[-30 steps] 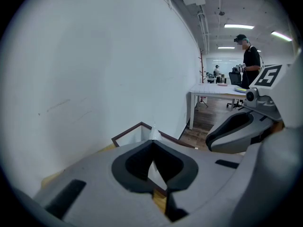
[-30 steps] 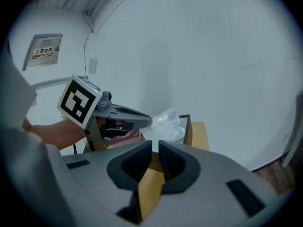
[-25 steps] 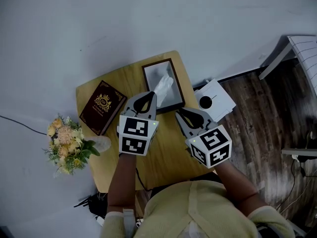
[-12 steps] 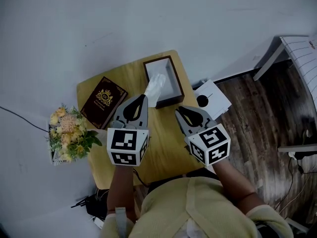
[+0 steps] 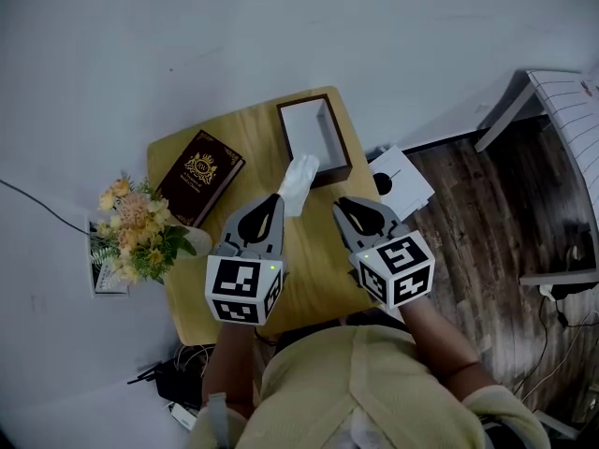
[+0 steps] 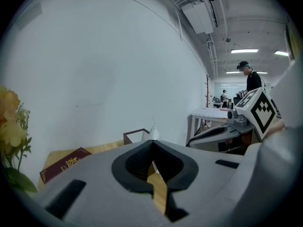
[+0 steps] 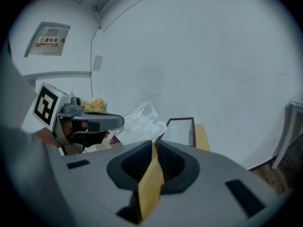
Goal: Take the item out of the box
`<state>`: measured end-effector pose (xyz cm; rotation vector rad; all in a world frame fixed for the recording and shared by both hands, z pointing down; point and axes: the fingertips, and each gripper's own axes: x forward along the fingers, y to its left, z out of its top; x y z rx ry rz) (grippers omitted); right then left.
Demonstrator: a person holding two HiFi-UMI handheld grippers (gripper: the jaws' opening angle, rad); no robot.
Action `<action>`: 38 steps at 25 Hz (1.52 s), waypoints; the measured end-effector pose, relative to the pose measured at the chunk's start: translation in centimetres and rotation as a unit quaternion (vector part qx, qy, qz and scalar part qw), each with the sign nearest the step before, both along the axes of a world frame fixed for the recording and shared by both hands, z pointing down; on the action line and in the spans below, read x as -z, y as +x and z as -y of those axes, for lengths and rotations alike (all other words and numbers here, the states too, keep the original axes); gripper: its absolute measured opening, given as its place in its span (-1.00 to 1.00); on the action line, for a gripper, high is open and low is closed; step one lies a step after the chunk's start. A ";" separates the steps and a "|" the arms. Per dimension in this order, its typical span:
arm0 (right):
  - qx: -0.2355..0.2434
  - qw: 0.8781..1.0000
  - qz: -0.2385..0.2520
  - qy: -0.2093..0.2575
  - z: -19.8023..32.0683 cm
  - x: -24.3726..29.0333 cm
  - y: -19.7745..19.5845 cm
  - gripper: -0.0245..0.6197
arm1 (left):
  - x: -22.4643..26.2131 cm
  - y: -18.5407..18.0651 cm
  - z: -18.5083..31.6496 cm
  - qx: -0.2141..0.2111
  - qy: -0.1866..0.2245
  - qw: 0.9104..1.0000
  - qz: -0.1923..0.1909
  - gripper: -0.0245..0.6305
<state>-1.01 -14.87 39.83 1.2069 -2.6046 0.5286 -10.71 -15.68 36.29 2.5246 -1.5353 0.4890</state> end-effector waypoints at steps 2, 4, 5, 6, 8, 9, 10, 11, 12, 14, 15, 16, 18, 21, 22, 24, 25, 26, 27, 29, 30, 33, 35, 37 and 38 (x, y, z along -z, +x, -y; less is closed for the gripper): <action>-0.004 1.000 -0.001 -0.003 -0.3 -0.3 0.2 -0.82 | -0.6 0.1 -0.7 0.000 -0.006 1.000 -0.003 -0.86; -0.009 1.000 -0.002 -0.006 -0.6 -0.6 0.4 -0.82 | -1.2 0.3 -1.3 0.000 -0.009 1.000 -0.004 -0.86; -0.010 1.000 -0.002 -0.007 -0.7 -0.7 0.4 -0.82 | -1.6 0.3 -1.6 0.001 -0.012 1.000 -0.004 -0.86; -0.012 1.000 -0.003 -0.008 -0.8 -0.8 0.5 -0.82 | -1.9 0.3 -1.8 0.001 -0.014 1.000 -0.005 -0.86; -0.014 1.000 -0.005 -0.009 -1.0 -1.1 0.6 -0.82 | -2.5 0.3 -2.1 0.003 -0.020 1.000 -0.010 -0.86; -0.016 1.000 -0.006 -0.010 -1.1 -1.2 0.6 -0.82 | -2.8 0.4 -2.3 0.004 -0.022 1.000 -0.013 -0.86; -0.018 1.000 -0.007 -0.010 -1.2 -1.4 0.7 -0.82 | -3.1 0.4 -2.4 0.005 -0.024 1.000 -0.015 -0.86; -0.019 1.000 -0.007 -0.012 -1.4 -1.6 0.8 -0.82 | -3.3 0.4 -2.6 0.006 -0.026 1.000 -0.017 -0.86; -0.020 1.000 -0.006 -0.013 -1.5 -1.8 0.8 -0.82 | -3.5 0.5 -2.7 0.008 -0.028 0.999 -0.018 -0.86; -0.022 1.000 -0.004 -0.018 -1.8 -2.2 0.9 -0.82 | -3.9 0.7 -3.0 0.008 -0.032 0.999 -0.020 -0.86; -0.022 1.000 -0.004 -0.020 -1.9 -2.4 1.0 -0.82 | -4.1 0.8 -3.2 0.007 -0.034 0.999 -0.021 -0.86; -0.022 1.000 -0.003 -0.023 -2.1 -2.5 1.0 -0.82 | -4.2 0.9 -3.4 0.006 -0.036 0.999 -0.021 -0.86; -0.020 0.999 -0.003 -0.026 -2.4 -2.8 0.9 -0.82 | -4.6 1.1 -3.9 0.003 -0.041 0.999 -0.021 -0.86; -0.019 0.999 -0.005 -0.029 -2.8 -3.2 0.9 -0.82 | -5.1 1.4 -4.4 -0.003 -0.048 0.999 -0.020 -0.86; -0.019 0.999 -0.006 -0.031 -3.0 -3.3 0.9 -0.82 | -5.3 1.4 -4.6 -0.005 -0.049 0.999 -0.020 -0.86; -0.019 0.999 -0.006 -0.034 -3.2 -3.6 0.9 -0.82 | -5.5 1.4 -4.8 -0.006 -0.051 0.999 -0.020 -0.86; -0.019 0.999 -0.006 -0.035 -3.3 -3.7 0.9 -0.82 | -5.5 1.4 -4.9 -0.006 -0.051 0.998 -0.020 -0.86; -0.019 0.999 -0.007 -0.036 -3.4 -3.8 0.9 -0.82 | -5.6 1.4 -5.0 -0.006 -0.051 0.998 -0.020 -0.86; -0.020 0.999 -0.007 -0.036 -3.4 -3.8 0.9 -0.82 | -5.7 1.4 -5.1 -0.007 -0.051 0.998 -0.019 -0.86; -0.021 0.999 -0.007 -0.036 -3.6 -3.9 0.8 -0.82 | -6.0 1.5 -5.3 -0.009 -0.054 0.998 -0.016 -0.86; -0.022 0.999 -0.008 -0.036 -3.6 -3.9 0.8 -0.82 | -6.1 1.5 -5.4 -0.010 -0.056 0.998 -0.015 -0.86; -0.024 0.999 -0.008 -0.036 -3.6 -3.9 0.9 -0.82 | -6.5 1.7 -5.7 -0.010 -0.062 0.998 -0.014 -0.86; -0.026 0.999 -0.008 -0.037 -3.7 -3.8 1.0 -0.82 | -6.7 1.7 -5.9 -0.011 -0.065 0.998 -0.013 -0.86; -0.026 0.999 -0.010 -0.040 -3.8 -4.0 1.0 -0.82 | -6.8 1.6 -5.9 -0.011 -0.067 0.998 -0.012 -0.86; -0.027 0.999 -0.012 -0.041 -3.9 -4.1 1.1 -0.82 | -6.8 1.6 -5.9 -0.010 -0.068 0.998 -0.012 -0.86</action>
